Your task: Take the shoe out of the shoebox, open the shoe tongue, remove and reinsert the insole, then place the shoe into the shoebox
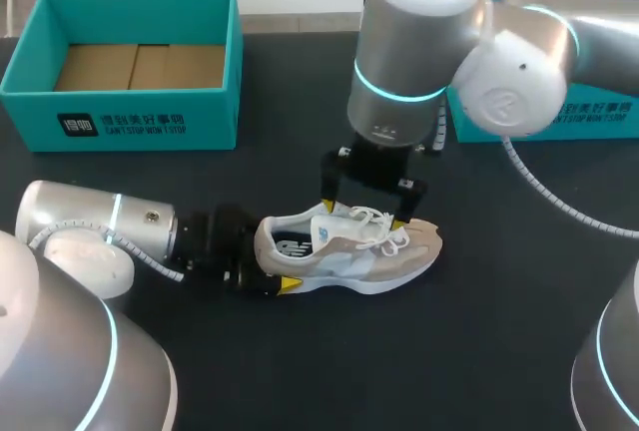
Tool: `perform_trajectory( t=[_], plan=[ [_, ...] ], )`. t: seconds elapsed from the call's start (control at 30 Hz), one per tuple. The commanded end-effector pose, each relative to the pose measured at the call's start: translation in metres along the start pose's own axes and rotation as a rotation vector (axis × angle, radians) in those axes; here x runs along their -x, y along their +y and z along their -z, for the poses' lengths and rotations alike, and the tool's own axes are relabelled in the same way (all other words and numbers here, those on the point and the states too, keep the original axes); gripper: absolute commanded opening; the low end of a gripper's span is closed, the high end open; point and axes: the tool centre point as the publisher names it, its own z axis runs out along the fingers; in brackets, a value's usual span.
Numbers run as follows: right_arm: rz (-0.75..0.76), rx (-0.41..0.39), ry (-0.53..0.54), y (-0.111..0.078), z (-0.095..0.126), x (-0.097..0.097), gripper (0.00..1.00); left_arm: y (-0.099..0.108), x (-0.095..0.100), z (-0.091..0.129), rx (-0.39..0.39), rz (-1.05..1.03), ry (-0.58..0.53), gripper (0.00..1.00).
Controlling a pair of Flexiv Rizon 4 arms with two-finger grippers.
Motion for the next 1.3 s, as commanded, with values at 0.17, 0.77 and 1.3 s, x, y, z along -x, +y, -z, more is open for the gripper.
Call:
perform_trajectory(
  t=[0.17,0.77,1.3],
  plan=[
    [-0.250,0.098,-0.137,-0.016,-0.006,-0.055,1.00,0.004,0.000,-0.003,0.001,0.000,0.000,0.00],
    [-0.250,0.182,-0.354,-0.020,-0.033,-0.064,1.00,0.004,0.000,-0.003,0.001,0.000,0.000,0.00],
    [-0.345,0.282,-0.502,-0.016,-0.037,-0.032,1.00,0.004,0.000,-0.003,0.001,0.000,0.000,0.00]
  ],
)
